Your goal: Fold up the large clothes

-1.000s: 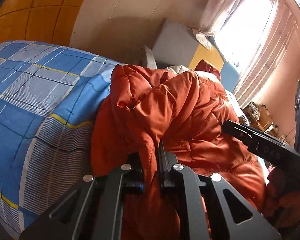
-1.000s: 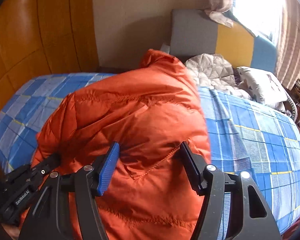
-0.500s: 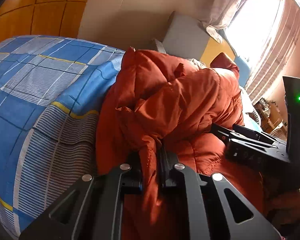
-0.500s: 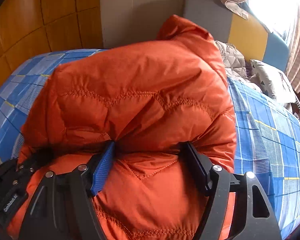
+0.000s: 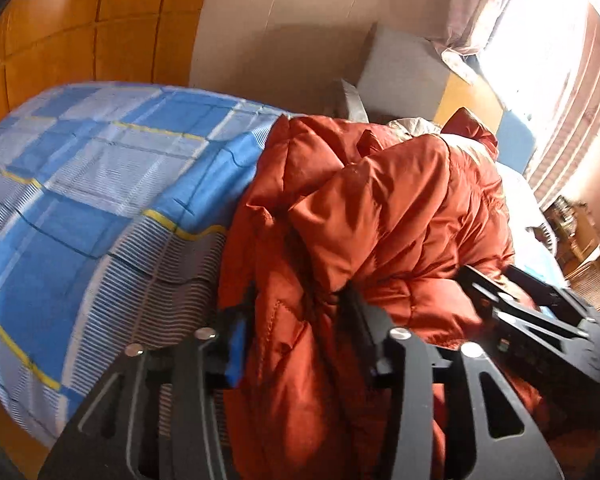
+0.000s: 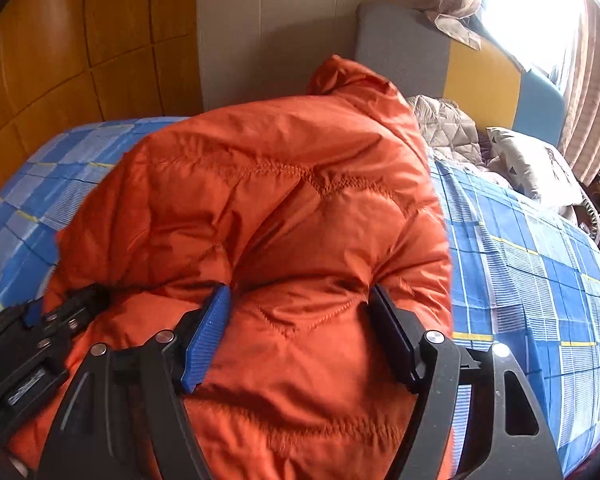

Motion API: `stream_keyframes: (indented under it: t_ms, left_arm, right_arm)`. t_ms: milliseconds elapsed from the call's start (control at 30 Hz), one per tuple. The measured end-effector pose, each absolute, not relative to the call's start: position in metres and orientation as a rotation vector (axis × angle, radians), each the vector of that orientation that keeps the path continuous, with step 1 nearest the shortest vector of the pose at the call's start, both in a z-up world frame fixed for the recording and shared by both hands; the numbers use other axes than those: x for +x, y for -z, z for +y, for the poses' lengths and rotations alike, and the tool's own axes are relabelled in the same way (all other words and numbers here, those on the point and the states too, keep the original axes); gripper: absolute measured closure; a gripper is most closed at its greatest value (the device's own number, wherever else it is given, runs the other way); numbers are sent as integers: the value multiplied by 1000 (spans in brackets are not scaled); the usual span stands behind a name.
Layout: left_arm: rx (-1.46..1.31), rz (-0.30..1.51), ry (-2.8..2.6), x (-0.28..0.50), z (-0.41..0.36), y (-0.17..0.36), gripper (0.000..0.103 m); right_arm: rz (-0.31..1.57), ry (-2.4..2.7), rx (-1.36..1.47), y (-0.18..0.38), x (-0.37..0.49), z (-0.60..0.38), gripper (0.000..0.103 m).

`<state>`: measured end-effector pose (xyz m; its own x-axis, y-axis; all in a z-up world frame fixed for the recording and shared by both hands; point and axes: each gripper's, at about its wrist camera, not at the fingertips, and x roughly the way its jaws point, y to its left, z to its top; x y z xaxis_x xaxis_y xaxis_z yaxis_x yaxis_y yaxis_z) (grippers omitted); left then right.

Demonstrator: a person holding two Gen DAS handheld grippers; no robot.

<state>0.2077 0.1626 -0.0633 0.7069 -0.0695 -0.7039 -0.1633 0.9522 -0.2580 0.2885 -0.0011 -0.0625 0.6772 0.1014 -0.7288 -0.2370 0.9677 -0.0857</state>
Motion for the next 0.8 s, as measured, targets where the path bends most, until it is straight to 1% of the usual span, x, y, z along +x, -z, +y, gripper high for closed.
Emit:
stream_keyframes:
  t_ms: [33,100,133,167,333,400,433,467,567,700,767,800]
  left_arm:
    - [-301,786,-55,207,160,61,55]
    - [-273,782,-67,205,155,58,48]
    - [-262,780,-70,204,153,57,48]
    - [-253,776,-72,202,153,56,47]
    - [-214,768,-76,200,148,53,44]
    - [-211,768,-77,200,149,55,40]
    - [-214,768,-74,199,150,57,39]
    - [-215,766,-75,198,151,59,35]
    - [-245,772,-63,200,160,67,28]
    - [-266,781,-19,204,166,76,28]
    - [-276,778,6,206,168,80,28]
    - [-283,777,21,206,169,82,28]
  right_arm:
    - [803,-200,-178,61,287,-3,28]
    - [798,-220,-178,57,280,-7,28]
    - [798,-229,-171,55,278,-10,27]
    - [800,-235,-160,53,276,-12,23]
    - [798,-240,-122,43,271,-27,23]
    - [802,-229,-109,43,271,-35,23]
    - [809,-225,-98,43,271,-40,21]
    - [816,-228,-86,44,273,-46,18]
    - [834,-236,-61,47,274,-59,12]
    - [874,-294,-19,55,282,-69,9]
    - [905,-333,34,61,288,-76,4]
    - [933,-366,74,66,294,-82,4]
